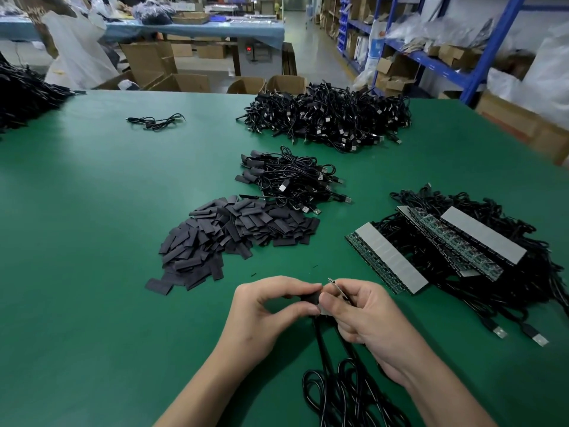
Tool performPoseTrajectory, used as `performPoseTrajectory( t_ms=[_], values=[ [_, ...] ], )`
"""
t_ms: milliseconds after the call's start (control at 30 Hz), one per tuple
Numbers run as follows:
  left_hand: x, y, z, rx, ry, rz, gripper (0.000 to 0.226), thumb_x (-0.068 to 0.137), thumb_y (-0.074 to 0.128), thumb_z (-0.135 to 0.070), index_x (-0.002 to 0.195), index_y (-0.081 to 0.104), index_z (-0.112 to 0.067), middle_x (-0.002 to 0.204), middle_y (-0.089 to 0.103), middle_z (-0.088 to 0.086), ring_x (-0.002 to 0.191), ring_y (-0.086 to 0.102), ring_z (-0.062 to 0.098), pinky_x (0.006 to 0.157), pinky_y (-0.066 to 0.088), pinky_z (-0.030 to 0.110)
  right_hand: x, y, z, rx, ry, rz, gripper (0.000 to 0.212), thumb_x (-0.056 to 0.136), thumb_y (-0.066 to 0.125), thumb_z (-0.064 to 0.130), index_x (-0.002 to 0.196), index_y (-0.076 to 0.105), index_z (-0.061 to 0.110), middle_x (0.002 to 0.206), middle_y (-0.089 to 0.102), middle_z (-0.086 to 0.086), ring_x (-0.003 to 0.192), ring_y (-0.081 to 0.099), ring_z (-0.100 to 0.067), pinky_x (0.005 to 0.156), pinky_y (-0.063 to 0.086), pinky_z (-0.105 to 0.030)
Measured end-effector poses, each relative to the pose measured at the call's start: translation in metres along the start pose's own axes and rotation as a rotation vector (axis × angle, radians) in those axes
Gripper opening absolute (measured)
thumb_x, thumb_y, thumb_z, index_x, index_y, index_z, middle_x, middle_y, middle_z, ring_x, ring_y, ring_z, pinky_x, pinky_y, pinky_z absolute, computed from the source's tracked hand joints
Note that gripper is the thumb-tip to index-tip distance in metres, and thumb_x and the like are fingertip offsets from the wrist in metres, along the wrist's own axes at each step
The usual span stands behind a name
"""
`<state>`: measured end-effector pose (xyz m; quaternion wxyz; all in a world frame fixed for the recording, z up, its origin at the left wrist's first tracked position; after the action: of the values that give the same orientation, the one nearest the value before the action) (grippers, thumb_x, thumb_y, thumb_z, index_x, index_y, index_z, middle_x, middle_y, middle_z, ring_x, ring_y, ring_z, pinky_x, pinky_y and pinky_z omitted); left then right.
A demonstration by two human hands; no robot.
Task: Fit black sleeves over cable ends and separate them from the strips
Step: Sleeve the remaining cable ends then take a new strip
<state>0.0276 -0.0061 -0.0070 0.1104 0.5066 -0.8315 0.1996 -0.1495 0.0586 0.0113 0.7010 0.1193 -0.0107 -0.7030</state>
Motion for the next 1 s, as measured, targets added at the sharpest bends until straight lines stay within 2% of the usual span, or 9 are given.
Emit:
performPoseTrajectory(
  t_ms=[167,300,400,533,667,867,1000],
  values=[
    [-0.0009,-0.0003,-0.0019,0.131,0.166,-0.041,0.022,0.081,0.084,-0.022,0.103,0.082,-0.018,0.105,0.078,-0.014,0.097,0.074,0.007,0.088,0.056,0.023,0.0001,-0.0008,-0.0004,-0.013,-0.018,0.022,0.005,0.082,0.078,0.027,0.08,0.076,0.023,0.064,0.033,0.004,0.048,0.019,-0.007,0.042,0.02,-0.016],
    [-0.0013,-0.0004,-0.0044,0.211,0.238,-0.068,0.022,0.084,0.082,-0.026,0.104,0.082,-0.017,0.11,0.076,-0.013,0.101,0.073,0.006,0.087,0.059,0.029,-0.0001,-0.0028,-0.0017,-0.029,-0.037,0.025,0.022,0.074,0.083,0.037,0.085,0.077,0.019,0.068,0.027,-0.005,0.049,0.019,-0.009,0.043,0.022,-0.017],
    [-0.0011,-0.001,-0.005,0.225,0.25,-0.072,0.022,0.082,0.083,-0.024,0.103,0.083,-0.016,0.109,0.077,-0.011,0.101,0.073,0.006,0.087,0.059,0.03,-0.0006,-0.0028,-0.001,-0.031,-0.053,0.035,0.025,0.073,0.084,0.038,0.086,0.077,0.017,0.068,0.023,-0.01,0.05,0.019,-0.009,0.043,0.022,-0.017],
    [-0.0015,-0.0015,-0.0044,0.205,0.237,-0.066,0.022,0.082,0.083,-0.023,0.103,0.083,-0.016,0.109,0.077,-0.012,0.101,0.073,0.006,0.087,0.059,0.028,-0.0009,-0.0029,-0.0006,-0.025,-0.056,0.04,0.024,0.073,0.084,0.037,0.086,0.077,0.018,0.064,0.026,-0.005,0.05,0.019,-0.009,0.043,0.022,-0.015],
    [-0.001,-0.0021,-0.0026,0.163,0.208,-0.045,0.023,0.083,0.083,-0.022,0.105,0.082,-0.016,0.108,0.077,-0.012,0.1,0.074,0.007,0.088,0.058,0.028,-0.0001,-0.0037,-0.0015,-0.034,-0.064,0.029,0.023,0.073,0.082,0.036,0.086,0.077,0.017,0.067,0.024,-0.008,0.049,0.02,-0.008,0.043,0.022,-0.015],
    [-0.0007,-0.0022,-0.0024,0.142,0.164,0.001,0.023,0.083,0.083,-0.021,0.105,0.082,-0.017,0.102,0.078,-0.011,0.094,0.074,0.008,0.085,0.059,0.028,-0.0006,-0.0051,-0.0017,-0.066,-0.065,0.029,0.021,0.075,0.079,0.035,0.086,0.076,0.017,0.062,0.039,0.004,0.046,0.023,-0.006,0.042,0.024,-0.015],
    [-0.001,-0.0041,-0.0019,0.252,0.197,0.034,0.023,0.086,0.083,-0.03,0.106,0.082,-0.019,0.101,0.076,-0.012,0.093,0.072,0.007,0.08,0.06,0.034,-0.0006,-0.0035,-0.001,-0.155,-0.085,-0.016,0.004,0.081,0.071,0.024,0.078,0.073,0.023,0.056,0.045,0.014,0.045,0.031,0.0,0.043,0.028,-0.011]
  ],
)
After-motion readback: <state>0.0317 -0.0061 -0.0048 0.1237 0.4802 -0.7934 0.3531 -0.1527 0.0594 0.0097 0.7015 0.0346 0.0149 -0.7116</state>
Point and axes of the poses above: each hand's wrist, its own x-axis towards the middle knuckle, its own y-axis out of the palm, z = x × y, the point moved 1 cm from there along x, towards the middle knuckle
